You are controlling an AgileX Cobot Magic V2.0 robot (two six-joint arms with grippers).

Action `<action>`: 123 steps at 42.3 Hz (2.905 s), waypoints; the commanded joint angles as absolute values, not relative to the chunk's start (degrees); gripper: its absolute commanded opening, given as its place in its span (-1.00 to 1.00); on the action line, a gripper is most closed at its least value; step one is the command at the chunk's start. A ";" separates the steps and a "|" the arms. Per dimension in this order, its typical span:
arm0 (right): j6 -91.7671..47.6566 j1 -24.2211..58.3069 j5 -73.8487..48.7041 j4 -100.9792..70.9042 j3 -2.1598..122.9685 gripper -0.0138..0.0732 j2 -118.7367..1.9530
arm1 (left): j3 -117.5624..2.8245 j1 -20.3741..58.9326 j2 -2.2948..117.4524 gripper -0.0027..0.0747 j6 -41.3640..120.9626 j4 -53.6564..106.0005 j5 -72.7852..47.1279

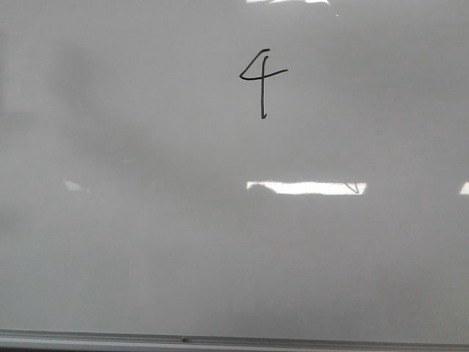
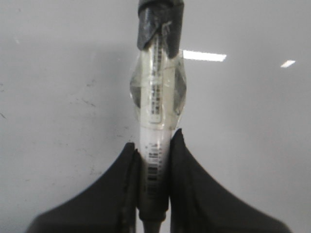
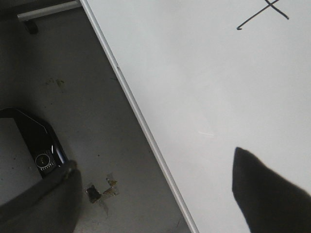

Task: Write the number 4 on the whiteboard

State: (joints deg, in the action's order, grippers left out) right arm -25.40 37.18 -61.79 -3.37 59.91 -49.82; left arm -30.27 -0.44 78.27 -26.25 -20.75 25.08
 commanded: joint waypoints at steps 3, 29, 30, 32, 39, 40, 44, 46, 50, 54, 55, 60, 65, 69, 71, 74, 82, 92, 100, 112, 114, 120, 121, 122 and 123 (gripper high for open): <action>-25.49 36.79 -58.49 -3.29 61.53 0.80 -49.45 | -31.75 -0.37 80.38 -0.98 -26.59 -20.02 32.18; -24.30 36.79 -58.32 -3.71 61.53 0.80 -49.45 | -35.29 -0.37 84.69 0.03 -26.61 -23.02 26.83; -23.95 36.79 -58.27 -3.71 61.53 0.80 -49.45 | -35.42 -0.26 84.28 0.04 -26.61 -23.00 25.35; -22.98 36.79 -58.27 -3.55 61.53 0.80 -49.45 | -36.07 -0.26 83.14 0.03 -26.61 -23.13 22.39; -17.75 36.79 -58.46 0.00 61.53 0.80 -48.40 | -39.99 1.55 78.06 0.03 -26.61 -25.43 7.86; -16.57 36.79 -58.46 0.88 61.53 0.80 -48.17 | -40.61 1.99 77.28 0.03 -26.51 -25.53 5.86; -8.94 36.79 -58.46 4.36 61.53 0.80 -47.08 | -43.38 4.90 73.78 0.03 -25.34 -25.88 -4.13; -5.09 36.79 -58.46 6.01 61.53 0.80 -46.60 | -45.05 6.41 72.38 0.03 -23.75 -25.99 -8.94; 1.71 36.79 -59.12 9.06 61.53 0.80 -45.43 | -48.25 10.16 69.24 0.02 -20.51 -25.99 -19.66; 3.36 36.79 -59.90 9.09 61.53 0.80 -44.24 | -51.79 14.70 66.52 0.02 -17.29 -25.89 -28.89; 3.41 36.79 -60.03 8.86 61.53 0.80 -43.97 | -52.57 16.08 65.72 0.02 -16.40 -25.39 -31.72; 3.41 36.79 -60.43 7.65 61.46 0.80 -42.34 | -56.08 21.11 62.62 0.02 -10.31 -19.77 -41.10; 3.41 36.79 -60.39 7.33 59.96 0.80 -40.27 | -56.94 25.76 58.56 0.02 -1.00 -7.87 -44.34; 3.41 36.79 -60.32 7.33 58.14 0.80 -38.53 | -56.83 28.87 55.36 0.02 3.04 -1.81 -44.94; 3.41 36.79 -60.19 7.33 57.18 0.80 -37.67 | -56.83 30.30 53.51 0.02 3.42 -0.57 -44.92; 3.41 36.79 -60.10 7.33 55.96 0.80 -36.41 | -56.83 32.04 51.61 0.02 3.42 0.63 -45.06; 3.36 36.79 -58.16 7.33 53.28 0.80 -33.71 | -56.83 34.18 49.32 0.02 3.42 1.33 -45.06; 3.36 36.79 -56.82 7.33 52.89 -0.24 -33.65 | -56.83 34.18 49.36 -0.44 3.42 1.33 -44.31; 3.36 36.79 -57.07 7.34 52.89 -0.84 -33.65 | -56.83 34.18 49.36 -0.96 3.42 1.33 -43.88; 3.36 36.79 -57.58 7.34 52.89 -0.84 -33.65 | -56.83 34.18 49.36 -0.98 3.42 1.33 -43.88; 3.36 36.79 -57.58 7.34 52.89 -0.84 -33.65 | -56.83 34.18 49.36 -0.98 3.42 1.33 -43.88; 3.36 36.79 -57.58 7.34 52.89 -0.84 -33.65 | -56.83 34.18 49.36 -0.98 3.42 1.33 -43.88; 3.36 36.79 -57.58 7.34 52.89 -0.84 -33.65 | -56.83 34.18 49.36 -0.98 3.42 1.33 -43.88; 3.36 36.79 -57.58 7.34 52.89 -0.84 -33.65 | -56.83 34.18 49.36 -0.98 3.42 1.33 -43.88; 3.36 36.79 -57.58 7.34 52.89 -0.84 -33.65 | -56.83 34.18 49.36 -0.98 3.42 1.33 -43.88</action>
